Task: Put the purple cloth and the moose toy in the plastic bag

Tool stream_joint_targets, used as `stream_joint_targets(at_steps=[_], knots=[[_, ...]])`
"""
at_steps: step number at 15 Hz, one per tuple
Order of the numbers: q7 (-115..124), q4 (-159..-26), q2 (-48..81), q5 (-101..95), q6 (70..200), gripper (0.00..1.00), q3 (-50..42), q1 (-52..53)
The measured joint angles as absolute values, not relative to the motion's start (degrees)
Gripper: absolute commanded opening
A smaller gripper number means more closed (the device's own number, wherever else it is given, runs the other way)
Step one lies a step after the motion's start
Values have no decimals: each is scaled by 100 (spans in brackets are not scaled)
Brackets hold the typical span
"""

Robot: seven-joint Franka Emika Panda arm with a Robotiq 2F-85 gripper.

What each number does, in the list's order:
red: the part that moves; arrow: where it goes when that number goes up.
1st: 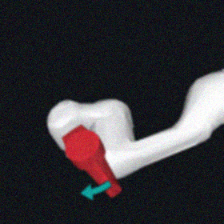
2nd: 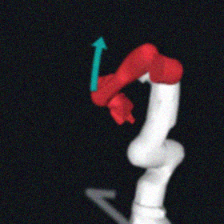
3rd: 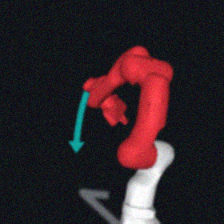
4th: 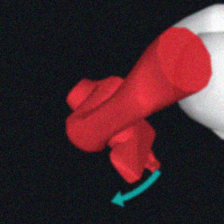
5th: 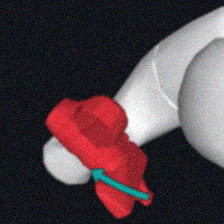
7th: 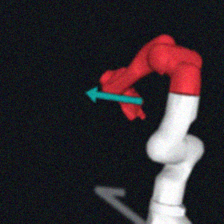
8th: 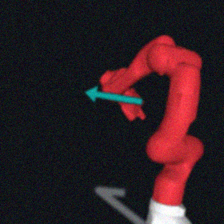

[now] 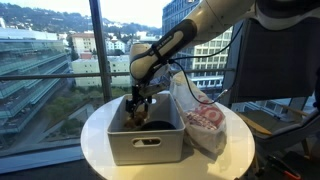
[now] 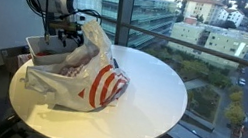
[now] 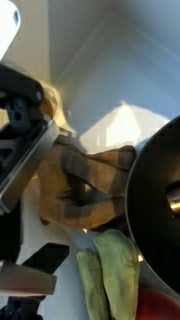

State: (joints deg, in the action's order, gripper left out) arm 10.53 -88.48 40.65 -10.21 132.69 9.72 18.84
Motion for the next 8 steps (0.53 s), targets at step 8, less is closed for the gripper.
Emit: stream_joint_targets(at_steps=[8], knots=[[782, -7865, 5087, -963, 13266, 100, 853, 1890]])
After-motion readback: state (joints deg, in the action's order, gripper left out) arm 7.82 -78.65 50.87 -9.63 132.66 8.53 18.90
